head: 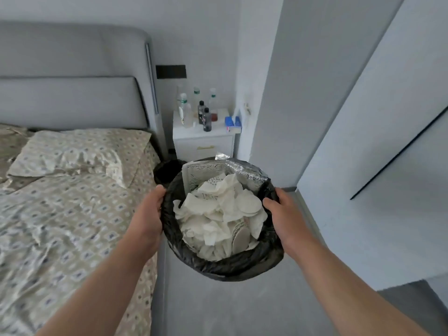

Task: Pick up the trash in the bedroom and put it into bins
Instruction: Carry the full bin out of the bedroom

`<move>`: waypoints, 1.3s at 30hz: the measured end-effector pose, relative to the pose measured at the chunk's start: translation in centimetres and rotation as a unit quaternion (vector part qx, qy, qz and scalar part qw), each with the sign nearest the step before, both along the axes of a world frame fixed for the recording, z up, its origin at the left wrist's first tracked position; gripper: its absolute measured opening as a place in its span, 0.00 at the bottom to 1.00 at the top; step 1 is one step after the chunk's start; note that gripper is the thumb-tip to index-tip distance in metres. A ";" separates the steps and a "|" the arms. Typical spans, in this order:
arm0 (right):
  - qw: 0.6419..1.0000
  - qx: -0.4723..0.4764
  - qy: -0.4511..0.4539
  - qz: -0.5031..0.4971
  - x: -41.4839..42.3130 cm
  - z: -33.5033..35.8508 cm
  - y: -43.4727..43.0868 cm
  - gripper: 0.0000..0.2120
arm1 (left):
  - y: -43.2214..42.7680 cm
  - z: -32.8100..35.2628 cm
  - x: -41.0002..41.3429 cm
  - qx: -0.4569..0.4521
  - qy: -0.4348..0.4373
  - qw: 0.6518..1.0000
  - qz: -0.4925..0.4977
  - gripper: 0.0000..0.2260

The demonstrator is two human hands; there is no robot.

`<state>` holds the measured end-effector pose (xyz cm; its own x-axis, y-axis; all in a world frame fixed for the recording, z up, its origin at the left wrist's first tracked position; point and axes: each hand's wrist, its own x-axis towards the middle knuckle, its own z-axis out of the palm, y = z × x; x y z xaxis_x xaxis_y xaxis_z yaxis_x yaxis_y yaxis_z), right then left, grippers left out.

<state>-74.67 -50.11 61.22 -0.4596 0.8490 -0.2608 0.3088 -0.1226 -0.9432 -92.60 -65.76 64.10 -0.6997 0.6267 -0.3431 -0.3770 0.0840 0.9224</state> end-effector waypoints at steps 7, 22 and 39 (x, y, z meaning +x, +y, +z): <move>0.993 0.001 0.050 -0.103 8.3 5.5 -2.1 0.09 | 2.6 5.8 4.8 0.034 -0.008 0.996 -0.081 0.16; 0.897 0.015 0.074 -0.435 39.2 8.6 -2.7 0.08 | 16.5 9.2 33.6 0.004 -0.022 0.921 -0.390 0.17; 0.767 0.012 0.062 -0.638 65.1 8.7 -3.1 0.08 | 27.1 8.0 63.5 0.008 -0.024 0.779 -0.626 0.20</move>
<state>-9.60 -53.26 69.95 0.7306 0.6315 -0.2598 -0.1412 -0.2326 -0.9623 -29.11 -38.62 72.11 0.4771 0.8121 -0.3360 -0.0423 0.4031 0.9142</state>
